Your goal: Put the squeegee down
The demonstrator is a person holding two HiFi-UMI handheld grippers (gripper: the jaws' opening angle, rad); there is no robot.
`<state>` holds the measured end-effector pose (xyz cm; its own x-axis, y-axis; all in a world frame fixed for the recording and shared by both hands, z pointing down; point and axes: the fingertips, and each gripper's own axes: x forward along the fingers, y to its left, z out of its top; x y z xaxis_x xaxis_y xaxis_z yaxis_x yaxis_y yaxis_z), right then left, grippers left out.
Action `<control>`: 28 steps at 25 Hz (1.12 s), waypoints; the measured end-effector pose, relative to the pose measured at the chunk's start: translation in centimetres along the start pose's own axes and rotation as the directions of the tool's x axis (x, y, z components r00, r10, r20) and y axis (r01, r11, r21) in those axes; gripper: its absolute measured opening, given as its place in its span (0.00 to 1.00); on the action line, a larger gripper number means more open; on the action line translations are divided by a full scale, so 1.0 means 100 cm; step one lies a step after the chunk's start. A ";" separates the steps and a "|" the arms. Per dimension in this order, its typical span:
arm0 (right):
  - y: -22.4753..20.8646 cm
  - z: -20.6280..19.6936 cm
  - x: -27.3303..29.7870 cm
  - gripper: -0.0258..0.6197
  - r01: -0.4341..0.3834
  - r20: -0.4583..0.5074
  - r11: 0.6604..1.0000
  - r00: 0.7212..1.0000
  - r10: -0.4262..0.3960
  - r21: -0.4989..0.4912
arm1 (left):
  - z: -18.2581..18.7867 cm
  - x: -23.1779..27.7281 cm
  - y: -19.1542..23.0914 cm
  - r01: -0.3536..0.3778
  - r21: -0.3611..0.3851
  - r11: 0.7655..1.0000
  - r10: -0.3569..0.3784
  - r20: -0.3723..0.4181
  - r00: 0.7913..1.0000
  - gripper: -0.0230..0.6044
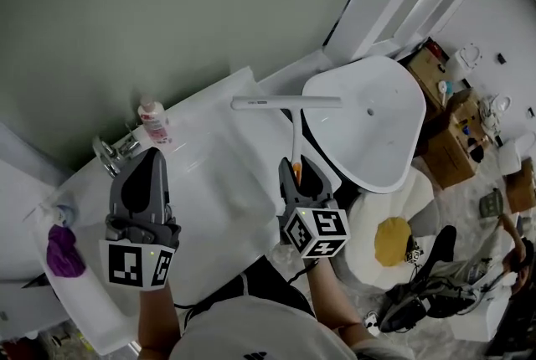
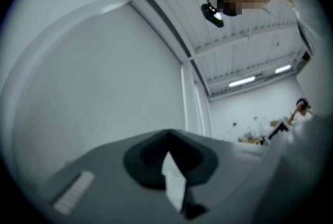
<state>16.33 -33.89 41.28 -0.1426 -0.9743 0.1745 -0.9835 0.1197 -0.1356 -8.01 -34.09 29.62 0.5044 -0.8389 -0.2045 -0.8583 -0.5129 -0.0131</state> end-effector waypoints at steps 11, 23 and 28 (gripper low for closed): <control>-0.008 -0.045 0.054 0.24 -0.115 -0.166 0.993 0.980 0.109 -0.026 | -0.010 0.012 -0.002 -0.089 0.007 0.996 0.089 -0.016 0.996 0.05; -0.023 -0.080 0.104 0.24 -0.218 -0.291 0.976 0.935 0.201 -0.027 | -0.015 0.029 -0.008 -0.185 0.034 0.982 0.186 -0.024 0.982 0.05; -0.022 -0.098 0.126 0.24 -0.256 -0.341 0.966 0.911 0.233 -0.024 | -0.020 0.030 -0.006 -0.224 0.049 0.973 0.226 -0.033 0.974 0.05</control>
<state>15.64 -44.58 53.34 -0.3972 -0.7945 0.4594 -0.9164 0.3701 -0.1522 -5.79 -36.65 30.96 0.3002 -0.9388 -0.1693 -0.9531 -0.3022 -0.0144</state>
